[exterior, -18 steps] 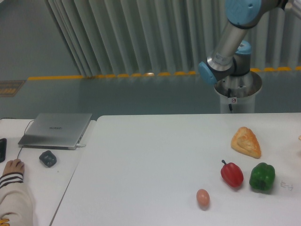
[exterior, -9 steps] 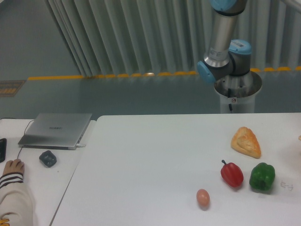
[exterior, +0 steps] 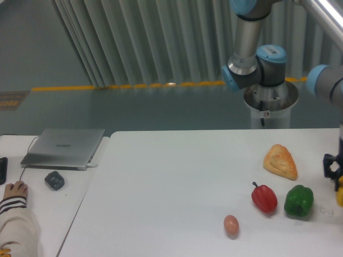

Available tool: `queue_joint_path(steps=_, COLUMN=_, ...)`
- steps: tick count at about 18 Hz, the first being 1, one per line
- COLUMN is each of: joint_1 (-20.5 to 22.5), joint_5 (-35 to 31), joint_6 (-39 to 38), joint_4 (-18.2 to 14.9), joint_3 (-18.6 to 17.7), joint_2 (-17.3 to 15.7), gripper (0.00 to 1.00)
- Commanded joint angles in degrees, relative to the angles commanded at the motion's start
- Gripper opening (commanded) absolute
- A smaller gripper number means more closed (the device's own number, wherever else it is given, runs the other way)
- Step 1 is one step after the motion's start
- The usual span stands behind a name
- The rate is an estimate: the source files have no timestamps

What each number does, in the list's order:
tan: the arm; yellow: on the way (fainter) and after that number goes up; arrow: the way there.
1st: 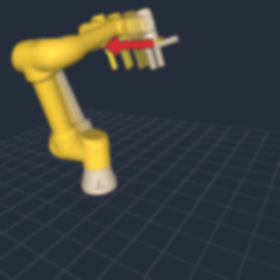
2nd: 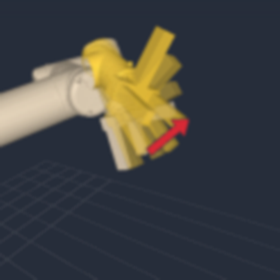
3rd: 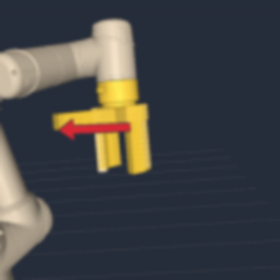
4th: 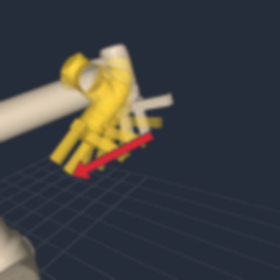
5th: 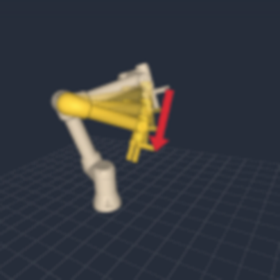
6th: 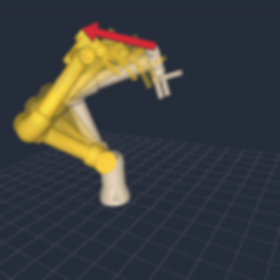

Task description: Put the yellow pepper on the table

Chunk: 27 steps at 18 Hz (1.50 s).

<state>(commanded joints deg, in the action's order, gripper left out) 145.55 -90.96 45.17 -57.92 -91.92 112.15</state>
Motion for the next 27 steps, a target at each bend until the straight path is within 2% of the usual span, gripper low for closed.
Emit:
queue_joint_path(steps=4, joint_1=-0.09, joint_5=-1.15, joint_6=1.85, joint_4=-0.09, joint_3=-2.03, joint_2=0.35, gripper=0.34)
queue_joint_path(steps=5, joint_1=-0.09, joint_5=-1.15, joint_6=1.85, joint_4=0.00, joint_3=-2.03, joint_2=0.70, gripper=0.38)
queue_joint_path(steps=6, joint_1=-0.09, joint_5=-1.15, joint_6=1.85, joint_4=0.00, joint_3=-1.86, joint_2=1.31, gripper=0.49)
queue_joint_path(steps=7, joint_1=-0.09, joint_5=-1.15, joint_6=1.85, joint_4=0.00, joint_3=-1.59, joint_2=1.49, gripper=0.51)
queue_joint_path(steps=8, joint_1=-0.09, joint_5=-1.15, joint_6=1.85, joint_4=0.00, joint_3=-1.50, joint_2=1.58, gripper=0.65)
queue_joint_path(steps=9, joint_1=-0.09, joint_5=-1.15, joint_6=2.11, joint_4=0.00, joint_3=-1.33, joint_2=1.58, gripper=0.88)
queue_joint_path(steps=10, joint_1=-0.09, joint_5=-1.15, joint_6=2.64, joint_4=0.09, joint_3=-1.07, joint_2=1.32, gripper=1.00)
queue_joint_path(steps=17, joint_1=1.14, joint_5=-0.71, joint_6=9.14, joint_4=-0.70, joint_3=1.04, joint_2=-2.46, gripper=1.00)
queue_joint_path(steps=21, joint_1=1.14, joint_5=-1.06, joint_6=10.11, joint_4=-4.56, joint_3=5.17, joint_2=-2.55, gripper=1.00)
queue_joint_path(steps=24, joint_1=1.23, joint_5=-0.71, joint_6=20.97, joint_4=-5.10, joint_3=6.23, joint_2=-3.07, gripper=1.00)
queue_joint_path(steps=27, joint_1=2.54, joint_5=-0.27, joint_6=30.74, joint_4=-8.42, joint_3=7.19, joint_2=-3.42, gripper=1.00)
